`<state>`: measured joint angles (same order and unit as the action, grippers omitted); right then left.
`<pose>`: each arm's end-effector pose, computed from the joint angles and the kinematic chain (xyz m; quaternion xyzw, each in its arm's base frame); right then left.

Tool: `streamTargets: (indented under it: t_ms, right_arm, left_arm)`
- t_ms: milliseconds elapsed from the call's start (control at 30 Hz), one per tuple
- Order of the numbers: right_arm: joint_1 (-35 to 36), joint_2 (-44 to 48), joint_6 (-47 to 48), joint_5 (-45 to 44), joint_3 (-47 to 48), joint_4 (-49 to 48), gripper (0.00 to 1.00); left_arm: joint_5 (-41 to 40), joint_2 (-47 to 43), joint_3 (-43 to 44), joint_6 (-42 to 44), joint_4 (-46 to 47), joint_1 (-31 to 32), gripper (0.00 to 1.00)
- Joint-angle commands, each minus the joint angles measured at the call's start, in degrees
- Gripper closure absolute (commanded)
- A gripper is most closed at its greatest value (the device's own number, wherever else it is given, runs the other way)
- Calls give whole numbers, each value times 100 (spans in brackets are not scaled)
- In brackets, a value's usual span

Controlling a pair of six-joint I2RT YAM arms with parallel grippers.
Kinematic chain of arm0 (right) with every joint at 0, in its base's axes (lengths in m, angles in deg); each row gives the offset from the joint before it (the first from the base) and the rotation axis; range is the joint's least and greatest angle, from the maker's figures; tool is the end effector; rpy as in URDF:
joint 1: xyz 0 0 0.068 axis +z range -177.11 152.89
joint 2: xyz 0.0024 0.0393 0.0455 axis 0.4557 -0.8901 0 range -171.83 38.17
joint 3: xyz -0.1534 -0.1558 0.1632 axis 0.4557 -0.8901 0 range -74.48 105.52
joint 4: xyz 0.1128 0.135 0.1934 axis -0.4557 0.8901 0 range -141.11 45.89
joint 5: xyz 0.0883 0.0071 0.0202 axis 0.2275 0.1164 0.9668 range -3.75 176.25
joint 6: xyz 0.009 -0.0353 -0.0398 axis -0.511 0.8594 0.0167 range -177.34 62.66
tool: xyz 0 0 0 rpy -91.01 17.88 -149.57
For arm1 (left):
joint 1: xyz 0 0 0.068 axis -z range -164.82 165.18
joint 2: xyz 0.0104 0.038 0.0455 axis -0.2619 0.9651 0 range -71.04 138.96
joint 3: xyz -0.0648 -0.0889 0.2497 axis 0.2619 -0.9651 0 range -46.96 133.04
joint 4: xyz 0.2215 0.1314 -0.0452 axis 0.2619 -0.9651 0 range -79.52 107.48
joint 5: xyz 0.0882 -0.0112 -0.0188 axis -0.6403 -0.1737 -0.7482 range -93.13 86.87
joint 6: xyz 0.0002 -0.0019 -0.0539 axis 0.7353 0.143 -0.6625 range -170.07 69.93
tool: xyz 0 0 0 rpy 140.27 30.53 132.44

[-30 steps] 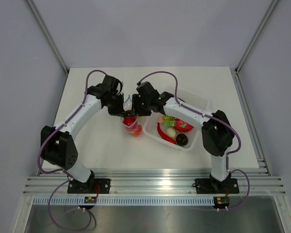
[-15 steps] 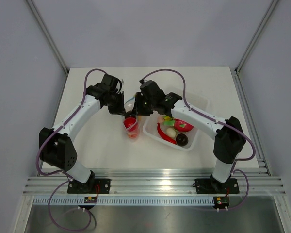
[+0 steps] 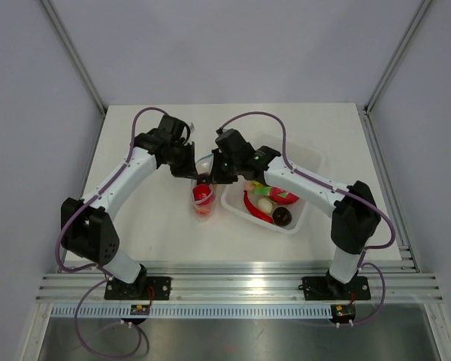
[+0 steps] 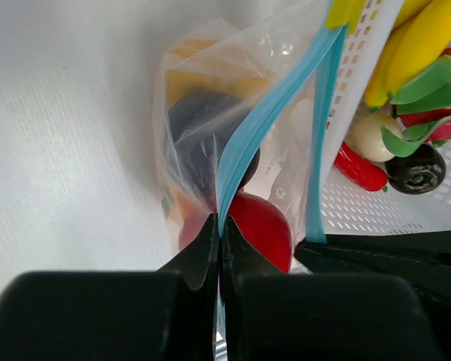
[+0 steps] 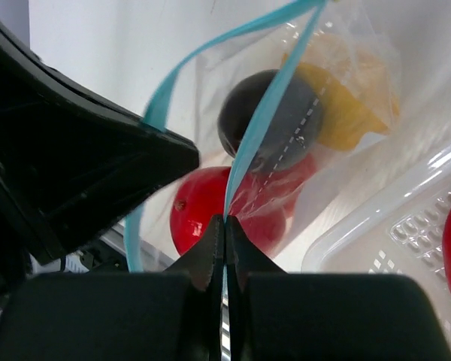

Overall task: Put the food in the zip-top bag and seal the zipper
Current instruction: Adjust the zipper food storage bag at the center of the board.

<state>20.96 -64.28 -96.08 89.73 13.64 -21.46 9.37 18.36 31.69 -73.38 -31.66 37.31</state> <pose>0.2710 0.3049 0.2927 -0.0866 0.9160 0.2888 0.2647 0.2969 -0.1289 0.2967 0.0184 0.9602 -0.1966 0.1975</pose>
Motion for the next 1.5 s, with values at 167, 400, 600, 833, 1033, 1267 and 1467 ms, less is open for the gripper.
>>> streamTargets:
  t_ms: [167,400,600,833,1033,1267,1467]
  right_arm:
    - [141,-336,-256,-85,636,-310,100]
    - [150,-469,-309,-32,690,-363,100]
    - [158,-381,-274,-120,549,-355,100]
    - [150,-319,-55,-41,479,-424,100]
    - [141,-275,33,-14,444,-425,99]
    - [141,-196,25,-111,276,-398,99]
    - [141,-187,-81,-129,303,-398,100]
  left_arm:
    - [623,-134,54,-420,564,423,100]
    - [553,-125,-8,-464,590,529,100]
    - [456,-143,45,-455,546,529,100]
    - [237,-283,71,-359,432,529,100]
    - [-185,-196,343,-130,2,520,73]
    - [-274,-327,475,-121,-95,310,69]
    - [-633,-512,853,-86,-368,178,49]
